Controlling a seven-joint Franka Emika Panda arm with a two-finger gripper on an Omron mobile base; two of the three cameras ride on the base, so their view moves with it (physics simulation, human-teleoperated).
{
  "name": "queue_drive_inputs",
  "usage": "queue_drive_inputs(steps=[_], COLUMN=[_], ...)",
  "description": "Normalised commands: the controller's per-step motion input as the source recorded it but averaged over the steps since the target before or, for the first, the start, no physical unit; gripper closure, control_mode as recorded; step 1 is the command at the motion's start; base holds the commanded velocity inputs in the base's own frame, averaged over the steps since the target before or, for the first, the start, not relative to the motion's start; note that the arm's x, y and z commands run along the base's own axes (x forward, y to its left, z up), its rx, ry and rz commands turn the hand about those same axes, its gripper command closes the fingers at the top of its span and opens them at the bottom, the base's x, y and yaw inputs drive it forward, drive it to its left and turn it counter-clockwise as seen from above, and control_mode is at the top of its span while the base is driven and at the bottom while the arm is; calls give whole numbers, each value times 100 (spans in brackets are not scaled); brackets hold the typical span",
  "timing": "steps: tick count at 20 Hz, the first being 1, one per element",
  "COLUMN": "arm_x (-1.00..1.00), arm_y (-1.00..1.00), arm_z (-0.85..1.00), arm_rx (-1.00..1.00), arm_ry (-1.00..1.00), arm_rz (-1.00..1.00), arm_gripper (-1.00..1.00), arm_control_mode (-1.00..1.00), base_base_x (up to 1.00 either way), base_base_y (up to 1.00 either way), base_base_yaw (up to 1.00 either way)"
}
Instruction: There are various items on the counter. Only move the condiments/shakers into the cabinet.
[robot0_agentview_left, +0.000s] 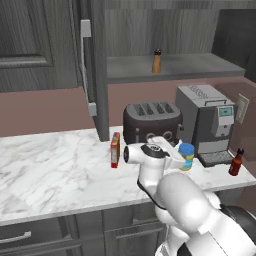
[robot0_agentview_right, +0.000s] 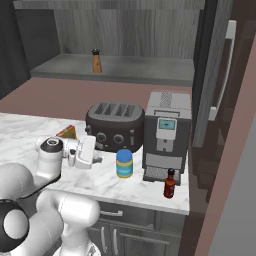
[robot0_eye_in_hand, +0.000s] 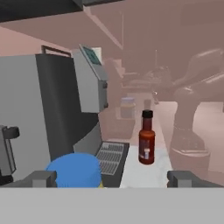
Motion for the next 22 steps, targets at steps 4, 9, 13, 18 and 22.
queue_drive_inputs(steps=[4, 9, 13, 18, 22], arm_x=[8, 6, 4, 7, 17], arm_y=[-24, -8, -13, -18, -16], arm_z=[-24, -16, -6, -10, -11], arm_rx=[0, 0, 0, 0, 0], arm_ry=[0, 0, 0, 0, 1], arm_rz=[-4, 0, 0, 0, 0], arm_gripper=[-100, -100, -100, -100, -100], arm_control_mode=[-100, -100, -100, -100, -100], base_base_x=[0, 0, 0, 0, 0], base_base_y=[0, 0, 0, 0, 0], base_base_yaw=[0, 0, 0, 0, 0])
